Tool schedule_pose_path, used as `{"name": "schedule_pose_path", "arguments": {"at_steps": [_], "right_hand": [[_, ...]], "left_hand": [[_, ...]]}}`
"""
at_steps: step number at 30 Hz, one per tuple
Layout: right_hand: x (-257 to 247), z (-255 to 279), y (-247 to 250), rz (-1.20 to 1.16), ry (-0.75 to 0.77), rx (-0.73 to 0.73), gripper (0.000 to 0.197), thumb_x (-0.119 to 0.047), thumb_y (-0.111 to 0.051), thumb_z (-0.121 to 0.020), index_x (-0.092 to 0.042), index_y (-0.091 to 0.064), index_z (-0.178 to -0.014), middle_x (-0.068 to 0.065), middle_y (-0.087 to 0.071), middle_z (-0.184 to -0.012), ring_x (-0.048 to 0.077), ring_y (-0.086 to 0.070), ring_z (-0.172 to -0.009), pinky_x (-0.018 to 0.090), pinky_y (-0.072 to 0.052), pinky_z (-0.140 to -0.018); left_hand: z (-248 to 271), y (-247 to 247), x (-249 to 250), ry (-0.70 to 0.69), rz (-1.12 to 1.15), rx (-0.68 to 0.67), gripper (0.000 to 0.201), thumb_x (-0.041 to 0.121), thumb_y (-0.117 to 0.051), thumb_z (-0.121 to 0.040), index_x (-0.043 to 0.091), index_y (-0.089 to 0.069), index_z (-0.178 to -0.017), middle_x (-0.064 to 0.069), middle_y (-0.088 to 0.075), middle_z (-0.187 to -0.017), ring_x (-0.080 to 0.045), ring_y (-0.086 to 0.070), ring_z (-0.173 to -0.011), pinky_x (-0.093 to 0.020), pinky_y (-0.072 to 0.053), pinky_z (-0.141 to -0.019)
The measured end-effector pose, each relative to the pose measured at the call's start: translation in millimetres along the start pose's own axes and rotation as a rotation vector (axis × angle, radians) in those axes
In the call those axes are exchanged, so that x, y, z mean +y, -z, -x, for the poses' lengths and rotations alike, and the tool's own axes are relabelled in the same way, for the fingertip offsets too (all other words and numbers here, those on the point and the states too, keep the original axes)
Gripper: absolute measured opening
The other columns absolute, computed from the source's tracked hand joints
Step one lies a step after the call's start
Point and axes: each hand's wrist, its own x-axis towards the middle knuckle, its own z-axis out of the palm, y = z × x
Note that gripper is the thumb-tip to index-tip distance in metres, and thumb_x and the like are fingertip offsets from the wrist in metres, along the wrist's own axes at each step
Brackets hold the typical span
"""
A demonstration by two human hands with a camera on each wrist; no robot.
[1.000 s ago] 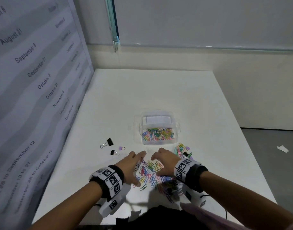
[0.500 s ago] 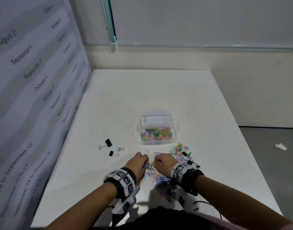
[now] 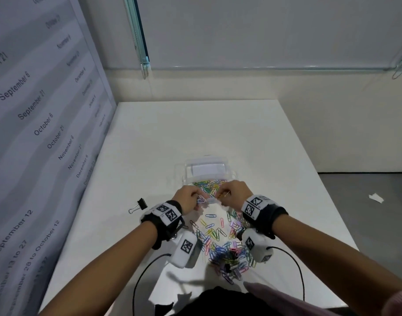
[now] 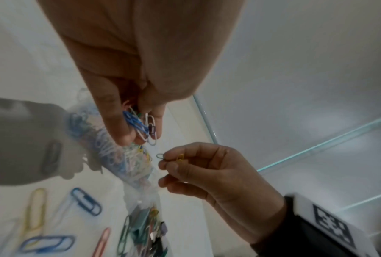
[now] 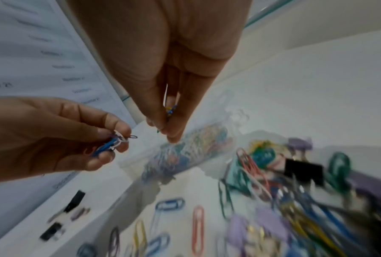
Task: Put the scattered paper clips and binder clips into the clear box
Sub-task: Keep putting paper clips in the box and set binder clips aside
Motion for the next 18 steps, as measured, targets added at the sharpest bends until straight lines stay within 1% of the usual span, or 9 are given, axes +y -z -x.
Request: {"name": "schedule_pose_path", "arguments": {"at_steps": [2, 3, 5, 7, 9, 11, 13, 15, 18], "right_hand": [[-3, -8, 8, -0.023, 0.024, 0.062, 0.020, -0.002, -0.056, -0.082, -0.008, -0.072, -0.092, 0.011, -0.072, -0.097, 0.017, -0.062, -0.079, 0.013, -0.044, -0.063], [-5, -11, 10, -0.024, 0.035, 0.085, 0.020, -0.003, -0.058, -0.082, -0.008, -0.071, -0.095, 0.011, -0.072, -0.101, 0.014, -0.059, -0.080, 0.012, -0.041, -0.061], [-5, -14, 9, -0.026, 0.037, 0.102, 0.023, -0.005, -0.059, -0.082, -0.010, -0.068, -0.102, 0.007, -0.069, -0.109, 0.017, -0.061, -0.089, 0.015, -0.042, -0.073], [-1, -15, 2, 0.018, 0.045, 0.074, 0.026, -0.008, -0.060, -0.081, -0.014, -0.066, -0.106, 0.006, -0.065, -0.113, 0.021, -0.061, -0.099, 0.023, -0.045, -0.082], [5, -12, -8, 0.088, 0.087, 0.013, 0.024, -0.009, -0.060, -0.081, -0.015, -0.065, -0.104, 0.007, -0.065, -0.109, 0.022, -0.060, -0.098, 0.026, -0.046, -0.084], [10, -6, -20, 0.142, 0.103, -0.097, 0.022, -0.010, -0.059, -0.081, -0.015, -0.065, -0.101, 0.007, -0.066, -0.106, 0.020, -0.060, -0.092, 0.024, -0.046, -0.077], [14, 0, -33, 0.235, 0.085, -0.225, 0.028, -0.016, -0.063, -0.081, -0.016, -0.060, -0.108, 0.006, -0.062, -0.112, 0.018, -0.057, -0.095, 0.026, -0.045, -0.080], [17, 7, -48, 0.302, 0.052, -0.299, 0.046, -0.025, -0.067, -0.079, -0.018, -0.050, -0.121, 0.005, -0.049, -0.123, 0.022, -0.052, -0.108, 0.032, -0.045, -0.091], [14, 16, -69, 0.317, 0.090, -0.323, 0.063, -0.028, -0.071, -0.075, -0.018, -0.041, -0.130, 0.007, -0.039, -0.124, 0.026, -0.049, -0.111, 0.036, -0.045, -0.093]], "left_hand": [[-9, 4, 5, 0.013, 0.060, 0.030, 0.049, -0.006, -0.027, -0.093, 0.017, -0.064, -0.071, -0.019, -0.065, -0.104, -0.025, -0.062, -0.068, -0.045, -0.056, -0.084], [-13, 6, 8, 0.026, 0.091, 0.048, 0.048, -0.007, -0.026, -0.092, 0.013, -0.065, -0.074, -0.021, -0.064, -0.107, -0.030, -0.065, -0.078, -0.047, -0.056, -0.087], [-19, 8, 13, 0.054, 0.146, 0.075, 0.043, -0.010, -0.027, -0.090, 0.007, -0.066, -0.087, -0.023, -0.064, -0.110, -0.036, -0.064, -0.096, -0.047, -0.053, -0.093], [-24, 8, 16, 0.070, 0.187, 0.063, 0.039, -0.012, -0.031, -0.088, -0.001, -0.066, -0.101, -0.024, -0.062, -0.118, -0.036, -0.060, -0.107, -0.045, -0.048, -0.101], [-23, 8, 17, 0.074, 0.193, 0.030, 0.037, -0.013, -0.036, -0.087, -0.004, -0.062, -0.113, -0.024, -0.060, -0.123, -0.029, -0.057, -0.103, -0.039, -0.046, -0.101], [-20, 8, 16, 0.071, 0.190, -0.006, 0.037, -0.011, -0.041, -0.088, -0.003, -0.058, -0.120, -0.023, -0.058, -0.125, -0.023, -0.053, -0.098, -0.037, -0.045, -0.095], [-14, 9, 16, 0.060, 0.180, -0.020, 0.037, -0.008, -0.044, -0.089, 0.000, -0.057, -0.123, -0.018, -0.057, -0.126, -0.021, -0.054, -0.102, -0.035, -0.045, -0.096], [-5, 10, 14, 0.043, 0.176, -0.028, 0.034, -0.007, -0.042, -0.090, -0.001, -0.059, -0.119, -0.015, -0.060, -0.117, -0.022, -0.056, -0.102, -0.029, -0.048, -0.089], [13, 12, 7, 0.034, 0.117, -0.093, 0.031, -0.006, -0.035, -0.093, -0.001, -0.060, -0.109, -0.009, -0.061, -0.095, -0.014, -0.056, -0.076, -0.023, -0.048, -0.072]]}}
